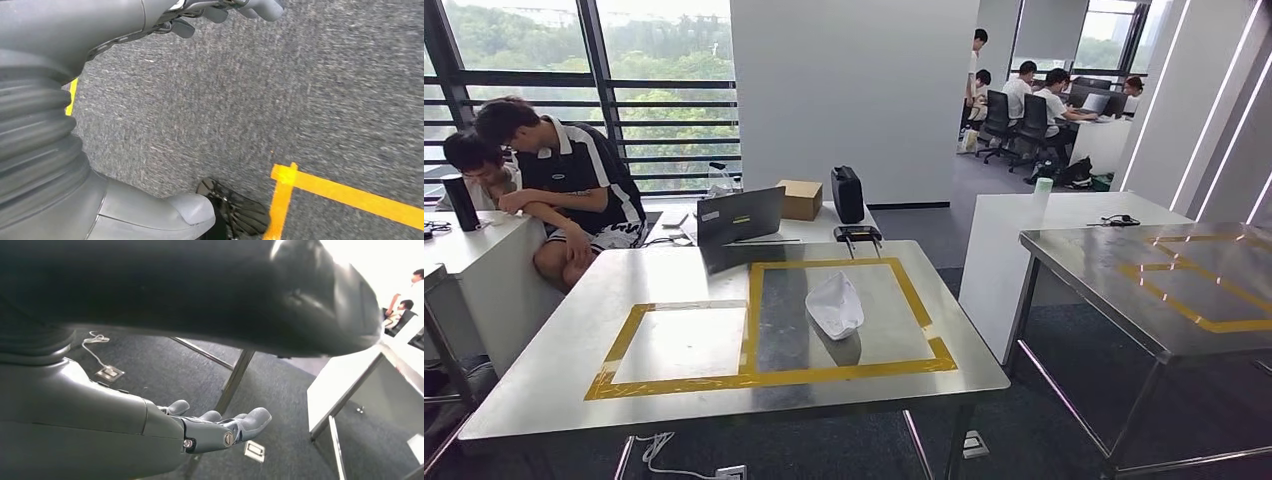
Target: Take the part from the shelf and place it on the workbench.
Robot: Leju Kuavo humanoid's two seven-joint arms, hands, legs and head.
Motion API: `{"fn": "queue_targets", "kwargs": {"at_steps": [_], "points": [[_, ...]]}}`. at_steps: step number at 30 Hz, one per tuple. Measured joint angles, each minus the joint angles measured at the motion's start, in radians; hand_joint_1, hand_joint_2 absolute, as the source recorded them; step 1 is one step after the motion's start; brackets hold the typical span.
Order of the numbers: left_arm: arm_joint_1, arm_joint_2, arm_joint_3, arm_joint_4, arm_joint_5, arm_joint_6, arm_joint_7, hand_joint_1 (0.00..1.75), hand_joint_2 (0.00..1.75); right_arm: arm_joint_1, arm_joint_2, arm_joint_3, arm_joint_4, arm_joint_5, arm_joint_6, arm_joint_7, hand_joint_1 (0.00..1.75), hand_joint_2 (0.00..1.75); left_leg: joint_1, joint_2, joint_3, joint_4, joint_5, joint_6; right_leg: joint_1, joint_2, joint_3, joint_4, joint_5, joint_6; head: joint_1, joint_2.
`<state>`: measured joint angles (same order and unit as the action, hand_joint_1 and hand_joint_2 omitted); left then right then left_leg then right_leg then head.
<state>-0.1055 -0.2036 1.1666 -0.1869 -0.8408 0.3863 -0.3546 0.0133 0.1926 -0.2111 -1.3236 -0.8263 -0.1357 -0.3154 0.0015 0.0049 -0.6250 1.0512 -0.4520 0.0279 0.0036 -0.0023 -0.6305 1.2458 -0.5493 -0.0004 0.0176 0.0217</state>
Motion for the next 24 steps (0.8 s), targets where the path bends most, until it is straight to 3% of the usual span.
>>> {"fn": "queue_targets", "kwargs": {"at_steps": [2,3,5,7,8,11,12,13,15,16,17,19,20,22,23,24], "points": [[-0.001,-0.004,0.0,0.0,0.002,-0.001,0.001,0.0,1.75,0.003,0.0,0.0,-0.018,-0.004,0.011,0.014,0.0,0.0,0.0,0.0,-0.014,0.0,0.018,-0.005,0.012,0.0,0.105,-0.146,0.012,-0.016,0.0,0.0],[-0.001,-0.006,0.0,0.0,0.002,-0.001,0.001,0.0,1.75,0.003,0.0,0.0,-0.026,-0.006,0.018,0.018,0.0,0.0,0.001,0.001,-0.017,-0.002,0.028,-0.01,0.017,0.001,0.139,-0.201,0.008,-0.022,0.0,0.0],[-0.002,-0.009,0.0,0.0,0.003,-0.003,0.0,0.0,1.75,0.005,0.0,-0.001,-0.035,-0.008,0.03,0.02,0.0,0.0,0.005,0.002,-0.018,-0.012,0.05,-0.022,0.024,0.002,0.155,-0.245,0.007,-0.028,0.0,0.0],[0.0,-0.011,0.0,0.0,0.004,-0.005,-0.001,0.0,1.75,0.005,0.0,-0.002,-0.038,-0.008,0.046,0.018,0.0,0.0,0.007,0.001,-0.024,-0.017,0.053,-0.033,0.021,0.001,0.142,-0.26,0.034,-0.035,0.0,0.0],[0.001,-0.011,0.0,0.0,0.004,-0.005,-0.002,0.0,1.75,0.005,0.001,-0.002,-0.039,-0.008,0.055,0.015,0.0,0.0,0.006,-0.001,-0.03,-0.004,0.028,-0.038,0.018,-0.001,0.133,-0.267,0.05,-0.038,-0.001,0.0],[0.001,-0.011,0.0,0.0,0.004,-0.005,-0.005,0.0,1.75,0.005,0.002,-0.003,-0.039,-0.01,0.074,0.002,0.0,0.0,0.008,-0.004,-0.052,0.129,-0.12,-0.051,0.014,-0.003,0.089,-0.268,0.09,-0.045,-0.004,0.0],[0.0,-0.011,0.0,0.0,0.003,-0.005,-0.006,0.0,1.75,0.006,0.002,-0.005,-0.039,-0.009,0.077,-0.005,0.0,0.0,0.009,-0.004,-0.053,0.18,-0.146,-0.055,0.014,-0.004,0.071,-0.264,0.102,-0.045,-0.004,0.0],[0.0,-0.011,0.0,0.0,0.001,-0.005,-0.006,0.0,1.75,0.006,0.002,-0.007,-0.039,-0.006,0.079,-0.011,0.0,0.0,0.011,-0.004,-0.047,0.214,-0.142,-0.059,0.014,-0.006,0.05,-0.26,0.114,-0.043,-0.004,0.0],[-0.001,-0.011,0.0,0.0,-0.003,-0.004,-0.004,0.0,1.75,0.006,0.002,-0.014,-0.039,-0.001,0.08,-0.021,0.0,0.0,0.016,-0.004,-0.001,0.211,-0.082,-0.066,0.013,-0.008,0.005,-0.247,0.14,-0.038,-0.004,0.0],[-0.002,-0.011,0.0,0.0,-0.006,-0.004,0.0,0.0,1.75,0.007,0.002,-0.018,-0.039,0.001,0.08,-0.024,0.0,0.0,0.019,-0.004,0.04,0.168,-0.07,-0.068,0.012,-0.008,-0.018,-0.236,0.152,-0.033,-0.004,0.0],[-0.004,-0.011,-0.001,0.0,-0.01,-0.004,0.004,0.0,1.75,0.008,0.002,-0.021,-0.039,0.001,0.08,-0.026,0.0,0.0,0.018,-0.005,0.09,0.102,-0.08,-0.068,0.011,-0.008,-0.038,-0.226,0.162,-0.027,-0.004,0.0],[-0.005,-0.012,-0.004,0.0,-0.016,-0.002,0.011,0.0,1.75,0.013,0.002,-0.026,-0.04,0.002,0.08,-0.029,0.0,0.0,0.012,-0.009,0.147,0.006,-0.124,-0.054,0.011,-0.009,-0.056,-0.213,0.18,-0.016,-0.003,0.0],[-0.004,-0.012,-0.004,0.0,-0.017,-0.002,0.012,0.0,1.75,0.016,0.003,-0.028,-0.041,0.003,0.08,-0.029,0.0,0.0,0.007,-0.011,0.154,-0.014,-0.13,-0.043,0.009,-0.008,-0.058,-0.212,0.19,-0.011,-0.003,0.0],[-0.003,-0.012,-0.005,0.0,-0.018,-0.001,0.013,0.0,1.75,0.022,0.006,-0.034,-0.042,0.006,0.08,-0.029,0.0,0.0,0.005,-0.008,0.137,-0.014,-0.111,-0.021,0.003,-0.006,-0.064,-0.212,0.198,0.0,-0.004,-0.001],[-0.002,-0.011,-0.005,0.0,-0.018,-0.001,0.013,0.0,1.75,0.025,0.007,-0.038,-0.042,0.006,0.08,-0.028,0.0,0.0,0.005,-0.005,0.126,-0.015,-0.099,-0.012,0.0,-0.004,-0.071,-0.199,0.175,0.006,-0.004,-0.001],[-0.002,-0.011,-0.005,0.0,-0.018,-0.001,0.013,0.0,1.75,0.028,0.007,-0.041,-0.042,0.007,0.081,-0.027,0.0,0.0,0.007,-0.003,0.111,-0.016,-0.085,-0.005,-0.002,-0.003,-0.081,-0.168,0.131,0.012,-0.004,-0.002]]}}
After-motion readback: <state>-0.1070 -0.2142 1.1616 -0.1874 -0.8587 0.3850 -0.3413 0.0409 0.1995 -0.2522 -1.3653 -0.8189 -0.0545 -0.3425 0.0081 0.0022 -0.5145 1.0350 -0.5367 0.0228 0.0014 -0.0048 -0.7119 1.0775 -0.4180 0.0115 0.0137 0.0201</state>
